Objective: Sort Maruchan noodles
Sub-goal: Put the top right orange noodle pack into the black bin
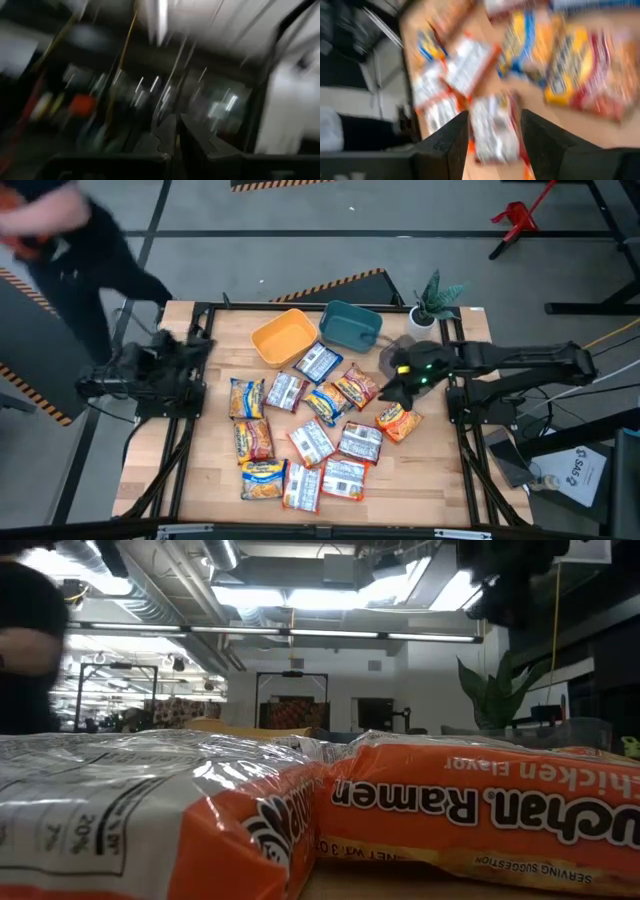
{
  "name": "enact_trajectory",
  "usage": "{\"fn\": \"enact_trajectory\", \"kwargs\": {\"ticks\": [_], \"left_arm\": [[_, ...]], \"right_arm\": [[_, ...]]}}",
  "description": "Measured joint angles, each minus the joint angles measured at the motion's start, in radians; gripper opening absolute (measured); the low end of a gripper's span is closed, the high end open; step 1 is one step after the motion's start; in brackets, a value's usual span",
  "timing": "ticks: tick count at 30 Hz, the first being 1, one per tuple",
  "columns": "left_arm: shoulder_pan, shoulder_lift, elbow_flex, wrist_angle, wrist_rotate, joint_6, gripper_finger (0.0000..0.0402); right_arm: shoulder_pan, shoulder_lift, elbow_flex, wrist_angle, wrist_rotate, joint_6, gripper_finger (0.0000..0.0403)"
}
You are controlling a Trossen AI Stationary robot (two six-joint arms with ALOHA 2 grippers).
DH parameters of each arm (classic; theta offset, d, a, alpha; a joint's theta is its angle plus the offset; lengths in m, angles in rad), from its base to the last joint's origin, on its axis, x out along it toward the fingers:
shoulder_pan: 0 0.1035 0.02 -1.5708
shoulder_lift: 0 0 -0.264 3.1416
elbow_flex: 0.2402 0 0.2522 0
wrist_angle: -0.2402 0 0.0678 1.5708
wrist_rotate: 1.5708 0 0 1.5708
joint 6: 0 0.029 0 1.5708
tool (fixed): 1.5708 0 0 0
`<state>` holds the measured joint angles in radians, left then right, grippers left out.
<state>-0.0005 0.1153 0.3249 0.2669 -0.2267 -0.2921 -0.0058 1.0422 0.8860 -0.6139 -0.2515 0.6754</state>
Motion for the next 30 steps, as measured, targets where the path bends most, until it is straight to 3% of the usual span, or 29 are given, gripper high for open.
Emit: {"fn": "enact_trajectory", "kwargs": {"ticks": [4,7,11,16,21,25,30], "left_arm": [[0.0,0.164,0.157,-0.277,0.039,-0.054,0.0016],[0.0,0.268,0.225,-0.31,0.082,-0.056,0.0016],[0.0,0.359,0.269,-0.324,0.136,-0.057,0.0027],[0.0,0.396,0.277,-0.321,0.249,-0.081,0.0065],[0.0,0.402,0.278,-0.319,0.216,-0.089,0.0109],[0.0,0.402,0.278,-0.319,0.195,-0.041,0.0134],[0.0,0.402,0.278,-0.319,0.195,-0.046,0.0152]], "right_arm": [[0.065,0.043,0.0,-0.164,0.015,0.09,0.0168],[0.153,0.043,-0.013,-0.281,0.073,0.248,0.0168],[0.29,0.019,-0.031,-0.35,0.181,0.575,0.0168],[0.476,0.015,-0.035,-0.357,0.362,0.993,0.0189],[0.603,0.065,-0.036,-0.384,0.539,1.331,0.0238],[0.664,0.143,-0.037,-0.459,0.585,1.537,0.0256],[0.642,0.262,-0.037,-0.419,0.566,1.571,0.0248]]}}
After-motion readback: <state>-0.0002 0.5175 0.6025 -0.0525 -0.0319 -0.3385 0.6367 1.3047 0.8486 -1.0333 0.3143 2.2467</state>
